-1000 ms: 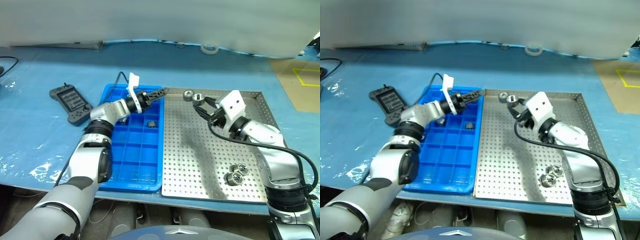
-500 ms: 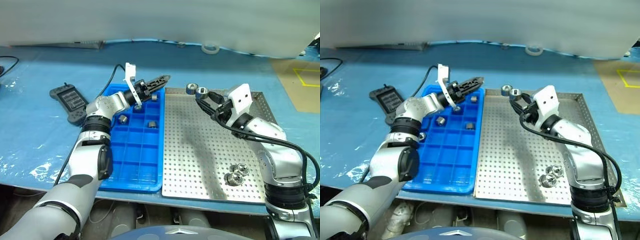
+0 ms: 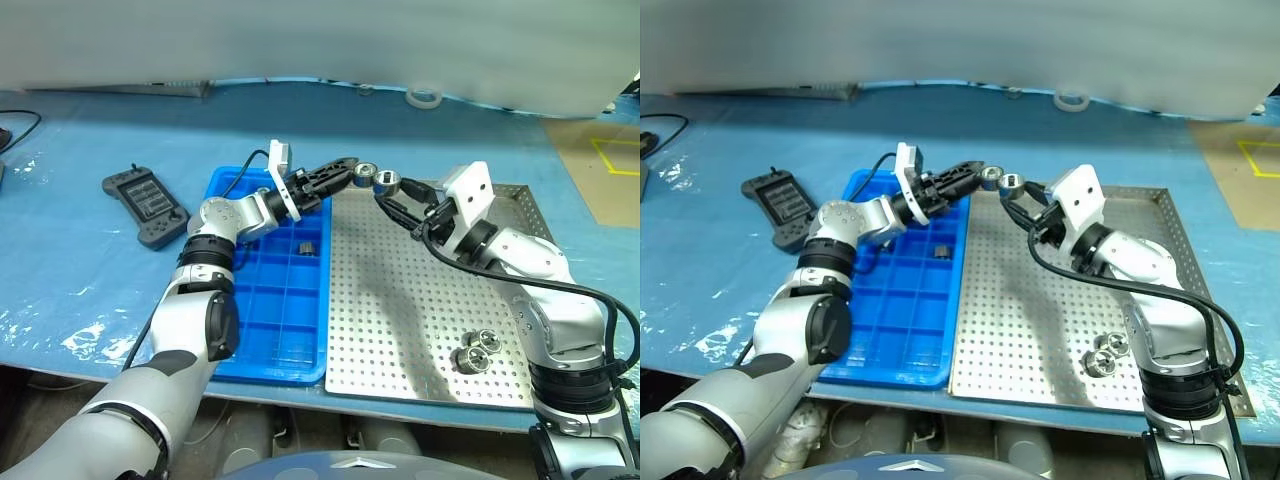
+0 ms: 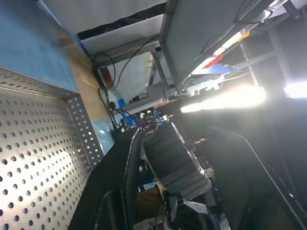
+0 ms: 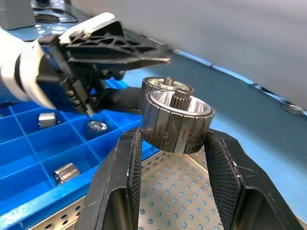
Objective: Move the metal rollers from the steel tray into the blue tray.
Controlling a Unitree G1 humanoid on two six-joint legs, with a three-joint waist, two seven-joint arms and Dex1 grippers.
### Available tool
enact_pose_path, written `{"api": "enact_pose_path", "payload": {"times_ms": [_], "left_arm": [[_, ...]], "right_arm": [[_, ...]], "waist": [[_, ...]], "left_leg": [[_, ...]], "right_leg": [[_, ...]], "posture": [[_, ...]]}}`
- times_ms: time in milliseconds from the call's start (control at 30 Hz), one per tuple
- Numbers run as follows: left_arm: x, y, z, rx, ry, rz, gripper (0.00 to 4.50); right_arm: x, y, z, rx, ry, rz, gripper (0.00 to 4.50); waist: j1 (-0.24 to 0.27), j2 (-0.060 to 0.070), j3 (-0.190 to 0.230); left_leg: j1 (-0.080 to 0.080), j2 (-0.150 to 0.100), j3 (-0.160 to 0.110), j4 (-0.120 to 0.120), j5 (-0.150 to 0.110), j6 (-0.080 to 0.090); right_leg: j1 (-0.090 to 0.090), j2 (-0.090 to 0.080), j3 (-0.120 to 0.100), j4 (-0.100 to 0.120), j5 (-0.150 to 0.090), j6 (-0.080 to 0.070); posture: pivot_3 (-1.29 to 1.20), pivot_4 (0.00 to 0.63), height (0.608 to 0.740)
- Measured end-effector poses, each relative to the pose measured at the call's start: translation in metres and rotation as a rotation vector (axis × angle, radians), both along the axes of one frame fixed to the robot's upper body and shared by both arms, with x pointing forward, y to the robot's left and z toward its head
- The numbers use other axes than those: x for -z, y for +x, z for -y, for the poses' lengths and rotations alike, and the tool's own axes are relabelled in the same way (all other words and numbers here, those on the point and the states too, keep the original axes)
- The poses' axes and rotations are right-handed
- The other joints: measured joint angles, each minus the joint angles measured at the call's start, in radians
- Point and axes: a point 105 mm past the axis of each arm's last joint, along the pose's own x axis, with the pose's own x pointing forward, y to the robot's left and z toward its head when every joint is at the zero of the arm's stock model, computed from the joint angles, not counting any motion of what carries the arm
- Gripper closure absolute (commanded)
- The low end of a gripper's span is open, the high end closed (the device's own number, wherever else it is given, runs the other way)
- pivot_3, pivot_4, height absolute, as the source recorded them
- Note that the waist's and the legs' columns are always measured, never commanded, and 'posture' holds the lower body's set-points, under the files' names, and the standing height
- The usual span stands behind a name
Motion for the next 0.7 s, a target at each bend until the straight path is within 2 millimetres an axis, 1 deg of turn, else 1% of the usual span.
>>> {"api": "enact_pose_path", "payload": {"times_ms": [167,467,700], "left_arm": [[-0.001,-0.004,0.003,0.025,0.006,-0.001,2.29],[-0.002,0.0,-0.007,-0.002,0.016,0.006,2.29],[0.003,-0.005,0.006,0.029,0.006,-0.014,2.29]], "right_arm": [[-0.001,0.0,0.0,0.0,-0.003,0.011,2.89],[0.001,0.0,-0.002,0.001,-0.017,0.014,2.89],[0.002,0.001,-0.002,0.008,-0.028,0.018,2.89]], "waist": [[-0.001,0.0,0.0],[0.001,0.0,0.0],[-0.001,0.0,0.0]], "left_leg": [[-0.001,0.0,0.0,0.0,0.0,0.0],[-0.002,0.0,0.0,0.0,0.0,0.0],[-0.002,0.0,0.0,0.001,0.0,0.001]], "right_leg": [[-0.001,0.0,0.0,0.0,0.0,0.0],[-0.002,0.0,0.0,0.0,0.0,0.0],[-0.002,0.0,0.0,0.0,0.0,0.0]], "posture": [[-0.37,0.15,0.74],[-0.36,0.15,0.74],[-0.37,0.15,0.74]]}}
